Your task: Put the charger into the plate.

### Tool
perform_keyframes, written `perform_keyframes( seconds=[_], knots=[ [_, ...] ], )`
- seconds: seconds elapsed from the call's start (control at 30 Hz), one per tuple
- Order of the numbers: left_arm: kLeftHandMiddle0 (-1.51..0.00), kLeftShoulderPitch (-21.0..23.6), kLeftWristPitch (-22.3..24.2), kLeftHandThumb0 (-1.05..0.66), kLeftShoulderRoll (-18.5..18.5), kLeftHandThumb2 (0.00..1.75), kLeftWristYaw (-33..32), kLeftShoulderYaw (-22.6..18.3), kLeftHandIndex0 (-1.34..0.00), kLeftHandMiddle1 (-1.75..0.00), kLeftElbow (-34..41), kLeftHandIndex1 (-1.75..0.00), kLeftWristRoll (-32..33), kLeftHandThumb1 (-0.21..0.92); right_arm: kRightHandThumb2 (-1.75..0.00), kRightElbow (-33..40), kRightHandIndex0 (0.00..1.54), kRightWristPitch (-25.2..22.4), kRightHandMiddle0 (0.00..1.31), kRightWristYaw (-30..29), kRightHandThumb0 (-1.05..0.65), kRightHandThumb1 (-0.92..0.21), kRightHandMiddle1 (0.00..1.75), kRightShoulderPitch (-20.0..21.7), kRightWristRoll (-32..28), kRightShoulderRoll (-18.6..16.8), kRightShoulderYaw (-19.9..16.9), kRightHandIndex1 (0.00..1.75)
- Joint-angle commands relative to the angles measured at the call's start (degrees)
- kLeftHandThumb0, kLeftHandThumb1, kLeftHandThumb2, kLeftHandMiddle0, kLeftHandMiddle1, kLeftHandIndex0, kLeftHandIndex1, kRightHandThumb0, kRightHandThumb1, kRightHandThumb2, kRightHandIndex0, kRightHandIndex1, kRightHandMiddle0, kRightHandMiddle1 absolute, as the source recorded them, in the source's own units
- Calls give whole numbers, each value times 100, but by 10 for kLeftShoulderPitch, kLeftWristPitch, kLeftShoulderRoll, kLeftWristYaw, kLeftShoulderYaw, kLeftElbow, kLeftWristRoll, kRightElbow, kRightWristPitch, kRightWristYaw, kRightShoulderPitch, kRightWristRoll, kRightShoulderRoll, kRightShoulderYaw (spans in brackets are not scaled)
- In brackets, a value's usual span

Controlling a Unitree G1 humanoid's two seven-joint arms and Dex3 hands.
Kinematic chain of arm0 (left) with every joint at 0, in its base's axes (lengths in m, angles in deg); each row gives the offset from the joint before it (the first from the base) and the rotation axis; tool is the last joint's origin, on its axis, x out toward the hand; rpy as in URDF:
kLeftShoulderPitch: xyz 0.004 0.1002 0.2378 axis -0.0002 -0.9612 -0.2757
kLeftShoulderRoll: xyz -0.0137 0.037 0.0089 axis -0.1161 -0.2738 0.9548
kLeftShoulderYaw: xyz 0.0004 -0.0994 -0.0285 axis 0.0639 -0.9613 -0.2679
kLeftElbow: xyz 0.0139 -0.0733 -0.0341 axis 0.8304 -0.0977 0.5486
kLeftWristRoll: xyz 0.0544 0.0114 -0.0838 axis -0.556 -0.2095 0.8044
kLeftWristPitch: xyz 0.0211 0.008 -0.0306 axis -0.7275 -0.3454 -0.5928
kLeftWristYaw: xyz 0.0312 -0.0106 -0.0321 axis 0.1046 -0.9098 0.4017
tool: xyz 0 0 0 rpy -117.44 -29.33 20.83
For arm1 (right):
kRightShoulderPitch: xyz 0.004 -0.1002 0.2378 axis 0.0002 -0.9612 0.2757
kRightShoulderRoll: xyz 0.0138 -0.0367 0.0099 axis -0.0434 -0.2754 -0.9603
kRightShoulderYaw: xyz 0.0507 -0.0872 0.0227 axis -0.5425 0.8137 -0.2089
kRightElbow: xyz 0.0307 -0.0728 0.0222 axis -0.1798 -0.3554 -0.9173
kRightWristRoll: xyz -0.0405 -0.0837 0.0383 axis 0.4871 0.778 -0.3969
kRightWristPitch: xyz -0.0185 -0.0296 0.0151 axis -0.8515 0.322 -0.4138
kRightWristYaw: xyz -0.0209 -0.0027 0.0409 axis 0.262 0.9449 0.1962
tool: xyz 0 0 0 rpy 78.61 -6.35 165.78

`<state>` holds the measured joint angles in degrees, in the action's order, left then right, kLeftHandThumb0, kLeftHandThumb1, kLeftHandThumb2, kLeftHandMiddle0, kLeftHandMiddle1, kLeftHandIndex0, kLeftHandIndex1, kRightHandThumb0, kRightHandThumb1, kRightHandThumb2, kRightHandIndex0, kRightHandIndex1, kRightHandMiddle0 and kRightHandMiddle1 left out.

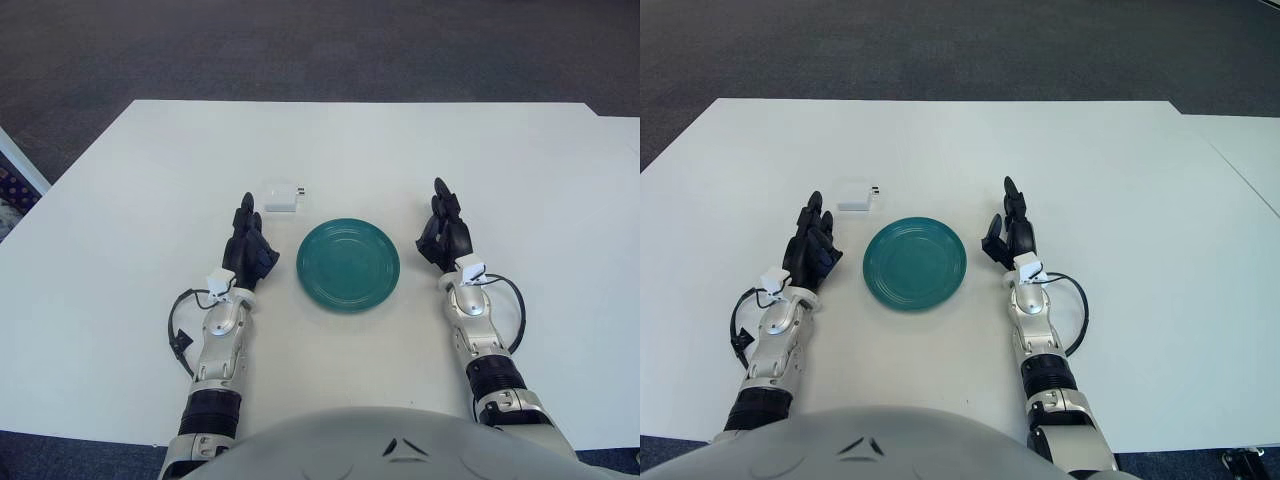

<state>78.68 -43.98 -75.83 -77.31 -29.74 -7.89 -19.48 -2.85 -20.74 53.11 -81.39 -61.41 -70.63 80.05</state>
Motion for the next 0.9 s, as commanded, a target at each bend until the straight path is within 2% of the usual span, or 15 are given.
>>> perform_keyframes(
  seconds=[0.0,0.3,0.87],
  knots=[
    [-3,-8,13,-105,-4,112,11,-2,0,0,-4,-11,9,92,-111,-19,0,-10,0,2,-99,-92,11,-40,6,5,-1,0],
    [-2,-13,24,-105,-3,112,31,-5,0,0,10,-8,36,92,-111,-17,1,-12,0,-2,-98,-92,12,-41,5,1,-3,0],
    [-1,-26,46,-105,-12,112,45,-12,0,0,42,-6,47,92,-111,-7,0,-8,0,-18,-98,-92,11,-51,18,-7,6,0]
  ],
)
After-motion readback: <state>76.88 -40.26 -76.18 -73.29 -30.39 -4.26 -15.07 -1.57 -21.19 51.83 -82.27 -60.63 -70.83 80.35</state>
